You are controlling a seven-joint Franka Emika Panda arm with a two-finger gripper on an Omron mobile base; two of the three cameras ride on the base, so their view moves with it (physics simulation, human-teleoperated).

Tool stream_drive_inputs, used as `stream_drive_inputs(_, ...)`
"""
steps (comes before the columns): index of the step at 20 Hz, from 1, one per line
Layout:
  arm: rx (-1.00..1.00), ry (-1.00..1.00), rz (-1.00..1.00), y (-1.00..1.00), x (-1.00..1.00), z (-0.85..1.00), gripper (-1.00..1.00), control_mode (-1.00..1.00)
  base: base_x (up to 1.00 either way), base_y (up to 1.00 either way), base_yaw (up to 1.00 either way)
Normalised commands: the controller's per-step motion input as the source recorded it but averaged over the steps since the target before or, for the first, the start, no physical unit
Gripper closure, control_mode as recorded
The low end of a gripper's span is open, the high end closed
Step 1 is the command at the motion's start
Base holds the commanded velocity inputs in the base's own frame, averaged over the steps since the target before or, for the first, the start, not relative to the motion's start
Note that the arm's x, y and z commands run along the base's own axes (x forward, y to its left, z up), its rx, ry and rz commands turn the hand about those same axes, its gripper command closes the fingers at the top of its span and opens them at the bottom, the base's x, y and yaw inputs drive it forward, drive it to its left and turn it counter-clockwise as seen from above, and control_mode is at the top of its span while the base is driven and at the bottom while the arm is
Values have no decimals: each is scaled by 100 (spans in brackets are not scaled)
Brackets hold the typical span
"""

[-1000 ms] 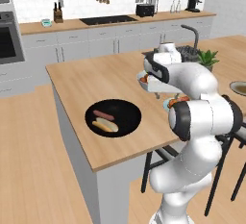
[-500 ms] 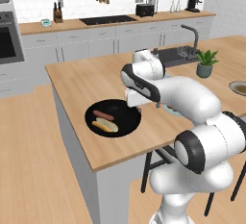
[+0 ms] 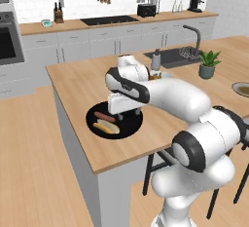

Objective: Place one bun and one sausage from the bowl on each plate.

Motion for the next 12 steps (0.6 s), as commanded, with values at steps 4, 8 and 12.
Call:
stream_drive_inputs(4,5,0,16,51,48,-47,-100,-100,0,0,0)
stream_drive_inputs(8,3,0,11,35,58,-59,-100,-100,0,0,0)
stream_drive_inputs(12,1,0,8,18,51,-54,-100,-100,0,0,0)
